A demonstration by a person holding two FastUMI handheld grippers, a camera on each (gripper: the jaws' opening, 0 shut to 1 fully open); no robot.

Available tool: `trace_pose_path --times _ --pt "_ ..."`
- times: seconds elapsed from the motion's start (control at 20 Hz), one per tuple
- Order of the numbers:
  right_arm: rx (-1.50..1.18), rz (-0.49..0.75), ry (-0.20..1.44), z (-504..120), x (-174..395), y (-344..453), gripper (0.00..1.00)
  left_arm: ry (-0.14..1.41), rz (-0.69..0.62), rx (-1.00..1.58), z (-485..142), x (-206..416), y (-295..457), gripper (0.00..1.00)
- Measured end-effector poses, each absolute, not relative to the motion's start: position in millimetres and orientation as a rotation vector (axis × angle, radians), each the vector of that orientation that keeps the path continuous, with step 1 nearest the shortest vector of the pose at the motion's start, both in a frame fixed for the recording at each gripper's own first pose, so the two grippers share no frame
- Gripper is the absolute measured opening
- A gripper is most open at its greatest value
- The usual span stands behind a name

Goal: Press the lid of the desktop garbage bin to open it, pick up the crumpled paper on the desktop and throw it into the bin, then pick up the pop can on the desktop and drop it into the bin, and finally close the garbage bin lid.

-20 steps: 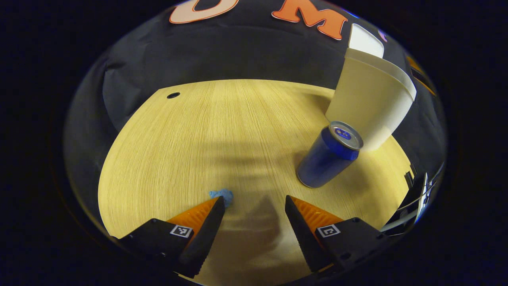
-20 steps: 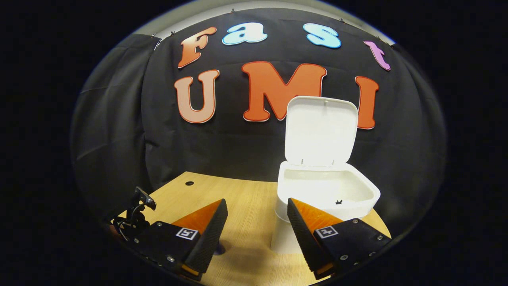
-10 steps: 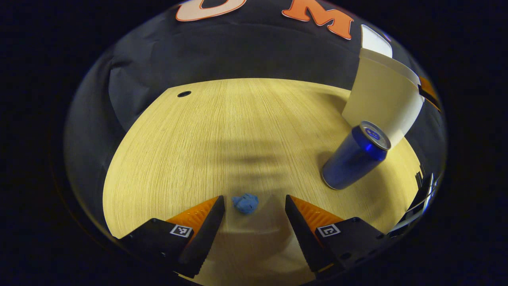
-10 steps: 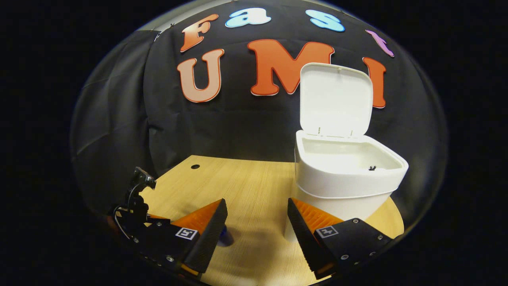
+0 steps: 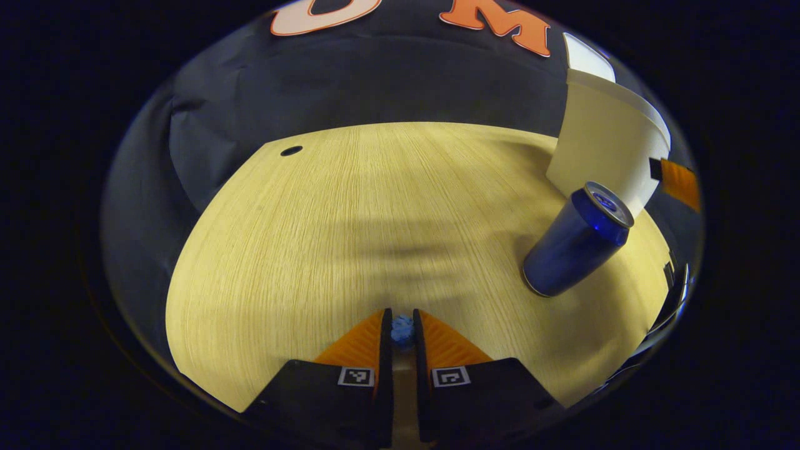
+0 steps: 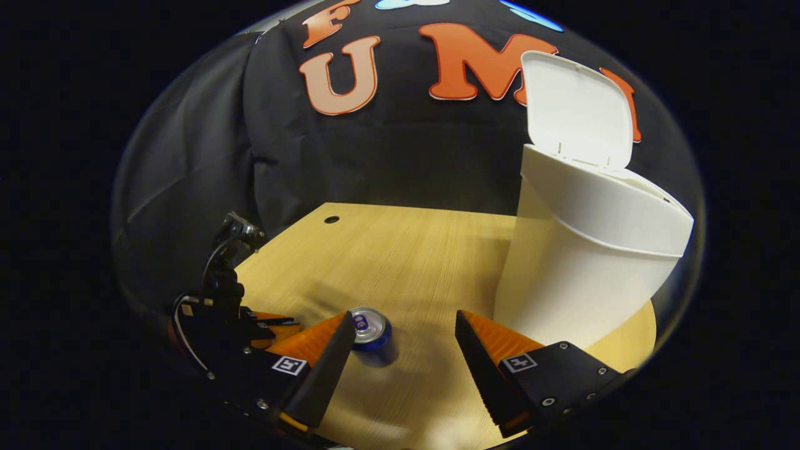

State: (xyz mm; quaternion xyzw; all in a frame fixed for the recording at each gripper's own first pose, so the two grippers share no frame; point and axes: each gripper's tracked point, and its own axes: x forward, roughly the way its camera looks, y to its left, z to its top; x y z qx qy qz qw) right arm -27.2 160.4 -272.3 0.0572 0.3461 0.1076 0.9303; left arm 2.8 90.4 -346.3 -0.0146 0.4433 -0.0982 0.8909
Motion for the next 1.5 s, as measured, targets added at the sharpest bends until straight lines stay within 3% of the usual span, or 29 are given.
trace_pose_path --times 0.05,0.2,0.4,0.45,0.5,0.9,0.95,1.0,1.05,1.15,1.3,1.35,1.5 --pt "0.093 0.238 0.719 -278 -28 165 0.98 0.924 -0.215 -0.038 -338 9 92 0.23" --pt "0.037 0.279 0.730 -294 -27 177 0.98 0.923 -0.229 -0.056 -300 34 102 0.16" --pt "0.045 0.313 0.748 -302 -31 188 0.98 0.875 -0.234 -0.053 -229 88 122 0.19" --pt "0.043 0.317 0.753 -307 -32 191 0.98 0.865 -0.234 -0.057 -209 103 127 0.16" --pt "0.040 0.319 0.763 -312 -32 193 0.98 0.853 -0.235 -0.060 -188 118 132 0.19" --pt "0.048 0.303 0.817 -354 -21 210 0.98 0.769 -0.232 -0.035 -9 268 187 0.19" --pt "0.052 0.302 0.819 -359 -19 212 0.98 0.756 -0.228 -0.039 -67 190 163 0.19" --pt "0.057 0.300 0.825 -360 -18 213 0.96 0.747 -0.223 -0.041 -30 272 173 0.19" --pt "0.064 0.295 0.826 -360 -18 214 0.89 0.740 -0.219 -0.041 15 249 183 0.19" --pt "0.086 0.295 0.821 -352 -19 215 0.81 0.725 -0.204 -0.034 27 260 183 0.19" --pt "0.105 0.297 0.803 -334 -15 205 0.80 0.699 -0.190 -0.032 23 261 186 0.16" --pt "0.107 0.301 0.798 -327 -18 202 0.80 0.691 -0.190 -0.035 35 261 177 0.23" --pt "0.094 0.303 0.776 -316 -26 193 0.80 0.662 -0.197 -0.048 50 263 156 0.19"
